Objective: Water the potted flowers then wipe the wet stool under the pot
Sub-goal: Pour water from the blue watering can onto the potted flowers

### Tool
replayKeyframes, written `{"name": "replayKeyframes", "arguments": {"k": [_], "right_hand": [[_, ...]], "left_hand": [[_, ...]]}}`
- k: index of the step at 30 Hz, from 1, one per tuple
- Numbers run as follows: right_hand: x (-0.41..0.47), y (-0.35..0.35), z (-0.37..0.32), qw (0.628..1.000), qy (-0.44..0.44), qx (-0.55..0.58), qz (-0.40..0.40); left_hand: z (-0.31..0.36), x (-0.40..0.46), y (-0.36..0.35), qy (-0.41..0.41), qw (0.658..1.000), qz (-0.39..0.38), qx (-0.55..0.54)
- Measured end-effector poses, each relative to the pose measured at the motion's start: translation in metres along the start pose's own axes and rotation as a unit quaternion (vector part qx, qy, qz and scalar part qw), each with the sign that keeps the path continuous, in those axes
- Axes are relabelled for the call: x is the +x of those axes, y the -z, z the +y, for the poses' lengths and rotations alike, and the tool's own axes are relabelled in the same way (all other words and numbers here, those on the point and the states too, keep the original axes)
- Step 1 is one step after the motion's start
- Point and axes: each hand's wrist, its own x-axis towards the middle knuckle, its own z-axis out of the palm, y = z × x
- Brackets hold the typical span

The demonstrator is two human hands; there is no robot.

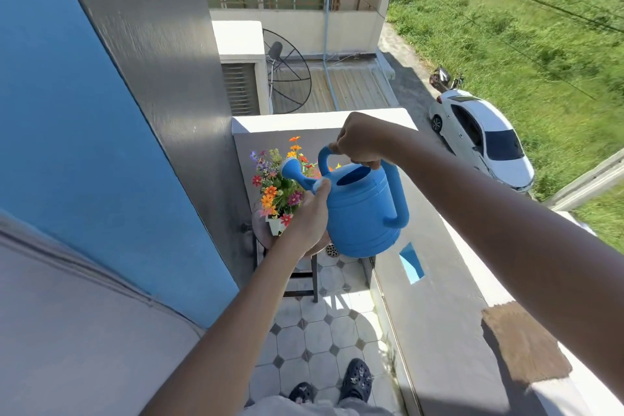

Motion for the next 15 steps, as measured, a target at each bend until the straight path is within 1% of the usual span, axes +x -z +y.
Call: {"name": "replayKeyframes", "arguments": {"k": [3, 5, 11, 15], "right_hand": [[-0.005, -0.005, -0.007, 1.0, 0.004, -0.001, -0.008], [-0.009, -0.008, -0.01, 1.0, 0.006, -0.02, -0.019], [-0.016, -0.015, -0.009, 1.0, -0.002, -0.008, -0.008], [-0.02, -0.018, -0.005, 1.0, -0.009, -0.016, -0.011]], "left_hand": [[-0.006, -0.007, 0.007, -0.009, 1.0, 0.004, 0.012], [-0.008, -0.012, 0.009, 0.002, 1.0, 0.003, 0.021], [-0.019, -0.019, 0.007, 0.014, 0.999, 0.006, 0.03], [-0.027, -0.016, 0.002, 0.05, 0.998, 0.007, 0.027]]}}
